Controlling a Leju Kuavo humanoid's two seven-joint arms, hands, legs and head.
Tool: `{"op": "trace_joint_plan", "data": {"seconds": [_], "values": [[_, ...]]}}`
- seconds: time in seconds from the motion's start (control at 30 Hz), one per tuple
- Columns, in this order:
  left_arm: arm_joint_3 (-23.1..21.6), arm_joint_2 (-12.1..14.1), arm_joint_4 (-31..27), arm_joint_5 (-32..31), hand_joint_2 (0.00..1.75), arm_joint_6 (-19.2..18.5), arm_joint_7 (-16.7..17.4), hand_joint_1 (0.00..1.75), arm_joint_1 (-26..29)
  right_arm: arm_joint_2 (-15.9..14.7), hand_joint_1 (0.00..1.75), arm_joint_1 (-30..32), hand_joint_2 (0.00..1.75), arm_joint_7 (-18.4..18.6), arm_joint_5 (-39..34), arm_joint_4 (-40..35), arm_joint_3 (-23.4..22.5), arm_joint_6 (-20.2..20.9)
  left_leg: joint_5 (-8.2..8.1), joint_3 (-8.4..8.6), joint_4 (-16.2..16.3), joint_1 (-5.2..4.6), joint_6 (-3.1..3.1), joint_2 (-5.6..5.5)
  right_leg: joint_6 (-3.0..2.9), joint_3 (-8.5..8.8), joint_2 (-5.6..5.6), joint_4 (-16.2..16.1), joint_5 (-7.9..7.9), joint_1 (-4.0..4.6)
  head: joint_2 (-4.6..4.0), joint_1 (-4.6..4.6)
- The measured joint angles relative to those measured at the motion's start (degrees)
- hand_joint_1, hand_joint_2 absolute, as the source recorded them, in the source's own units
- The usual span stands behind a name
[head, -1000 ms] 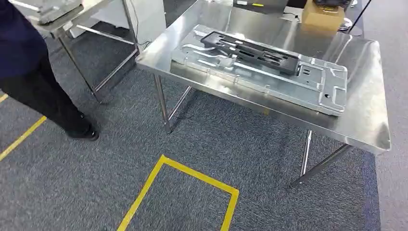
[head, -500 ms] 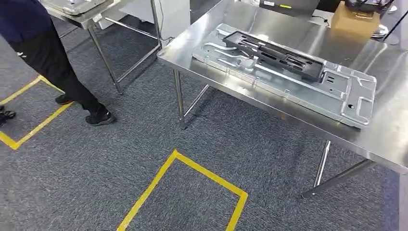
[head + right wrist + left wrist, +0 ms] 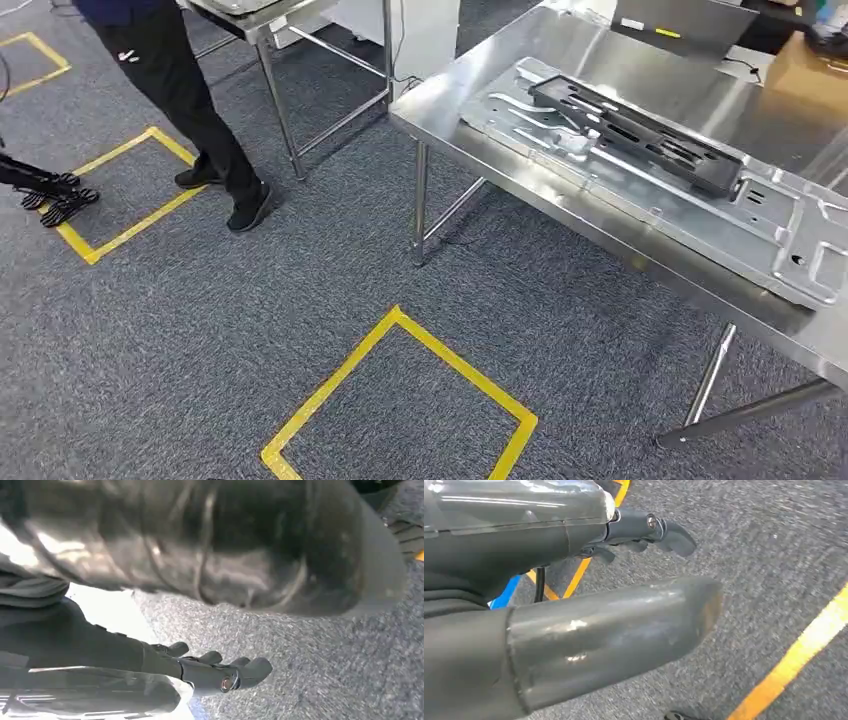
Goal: Take the parts from the cabinet and place them on the table.
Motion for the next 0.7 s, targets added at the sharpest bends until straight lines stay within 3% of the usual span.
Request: {"op": "trace_joint_plan", "data": {"seconds": [0.03,0.07,0.1,0.13,0.17,0.2,0.27,0.3,0.33,0.43,0.47,0.5,0.53,0.57,0.63,0.67,0.7], "values": [[0.0,0.0,-0.02,-0.02,0.0,-0.02,-0.02,0.0,-0.08,0.0,0.0,0.06,0.0,-0.11,0.06,0.0,0.02,0.26,0.21,-0.22,-0.02,0.05,0.33,-0.35,0.25,-1.18,2.04,2.56,-2.23,-0.08,0.0,0.02],[0.0,0.0,-0.02,-0.02,0.0,-0.02,-0.04,0.0,-0.23,0.0,0.0,0.14,0.0,-0.15,0.11,0.0,0.04,0.33,0.36,-0.53,0.0,0.03,0.55,-0.81,0.42,-3.16,2.86,6.93,-4.85,-0.21,0.0,0.02],[0.02,0.0,0.0,-0.04,0.0,-0.02,-0.04,0.0,-0.29,0.0,0.0,0.21,0.0,-0.17,0.13,0.02,0.09,0.33,0.46,-0.76,0.02,-0.04,0.68,-1.36,0.55,-5.36,3.06,11.72,-7.08,-0.27,0.0,0.0],[0.04,0.02,-0.02,-0.04,0.0,-0.02,-0.04,0.0,-0.27,0.0,0.0,0.21,0.0,-0.17,0.15,0.02,0.13,0.31,0.56,-0.96,0.07,-0.12,0.71,-1.9,0.62,-7.04,3.13,15.3,-8.27,-0.27,0.0,0.0],[0.09,0.02,-0.02,-0.04,0.0,-0.02,-0.04,0.0,-0.18,0.0,0.0,0.28,0.0,-0.17,0.15,0.02,0.18,0.31,0.64,-1.07,0.15,-0.15,0.65,-2.55,0.58,-7.71,3.17,16.66,-7.98,-0.29,0.0,0.0],[0.15,0.02,0.0,-0.04,0.0,-0.02,-0.04,0.0,-0.1,-0.02,0.0,0.31,0.0,-0.17,0.17,0.02,0.22,0.31,0.67,-1.09,0.23,-0.17,0.59,-3.32,0.44,-6.97,3.24,15.11,-6.25,-0.3,0.0,0.0],[0.24,0.02,0.0,-0.04,0.0,-0.02,-0.04,0.0,-0.09,-0.02,0.0,0.3,0.0,-0.15,0.17,0.02,0.24,0.33,0.73,-0.95,0.32,-0.22,0.5,-4.88,-0.22,-2.44,4.14,5.98,-0.84,-0.24,0.0,0.0],[0.24,-0.07,0.0,-0.04,0.0,-0.02,-0.02,0.0,-0.15,-0.02,0.0,0.32,0.0,-0.13,0.22,0.02,0.28,0.46,0.82,-0.96,0.3,-0.15,0.36,-5.53,-0.84,-0.02,6.44,0.87,1.34,-0.11,0.0,0.0],[0.24,-0.5,0.02,-0.04,0.0,-0.04,-0.02,0.0,-0.29,-0.39,0.0,0.44,0.0,0.07,0.3,0.04,0.33,0.5,0.96,-1.26,0.42,-0.14,0.0,-5.86,-1.54,0.52,10.03,-0.55,0.55,-0.26,0.0,-0.11],[0.33,-0.44,0.0,0.02,0.0,0.04,0.2,0.0,-0.33,-0.31,0.0,0.17,0.0,0.63,0.57,0.09,0.57,0.94,1.65,-2.12,0.08,0.58,-1.4,-8.15,-1.66,0.35,8.36,-1.14,0.87,0.23,0.0,0.04],[0.35,-0.46,0.0,0.07,0.0,0.04,0.24,0.0,-0.21,-0.31,0.0,0.13,0.0,0.77,0.63,0.07,0.68,1.11,1.97,-2.1,-0.29,0.47,-1.92,-9.03,-1.98,0.65,7.5,-1.84,1.23,0.17,0.0,0.0],[0.37,-0.46,0.0,0.07,0.0,0.07,0.24,0.0,-0.12,-0.26,0.0,0.21,0.0,0.92,0.68,0.09,0.74,1.18,1.55,-2.39,0.52,0.31,-1.76,-6.89,-2.02,1.23,6.27,-3.03,1.88,-0.6,0.0,-0.02],[0.39,-0.46,0.02,0.09,0.0,0.07,0.33,0.0,-0.14,-0.26,0.0,0.35,0.0,1.03,0.7,0.09,0.77,1.2,-0.08,-3.18,2.32,-0.11,-1.93,-3.51,-2.49,1.52,5.49,-3.65,2.03,-0.39,0.0,-0.09],[0.42,-0.5,0.02,0.09,0.0,0.07,0.33,0.0,-0.3,-0.22,0.0,0.43,0.0,1.03,0.7,0.11,0.79,1.2,-2.45,-4.95,5.84,-0.1,-2.13,-2.1,-2.64,1.46,4.52,-3.65,2.1,-0.28,0.0,-0.09],[0.42,-0.5,0.0,0.09,0.0,0.07,0.31,0.0,-0.5,-0.22,0.0,0.45,0.0,1.03,0.7,0.13,0.79,1.33,-6.48,-8.87,14.46,0.12,-2.63,-1.36,-2.75,1.24,2.64,-3.44,1.99,-0.1,0.0,-0.09],[0.44,-0.48,0.0,0.09,0.0,0.04,0.31,0.0,-0.43,-0.22,0.0,0.43,0.0,1.01,0.7,0.13,0.79,1.42,-7.07,-10.03,17.27,0.21,-2.88,-1.16,-2.76,1.13,1.69,-3.32,1.93,-0.05,0.0,-0.11],[0.5,-0.46,0.0,0.09,0.0,-0.02,0.28,0.0,-0.3,-0.22,0.0,0.41,0.0,0.88,0.7,0.13,0.81,1.46,-6.24,-9.62,16.86,0.27,-3.01,-1.02,-2.67,1.11,0.95,-3.2,1.82,-0.06,0.0,-0.11]]}}
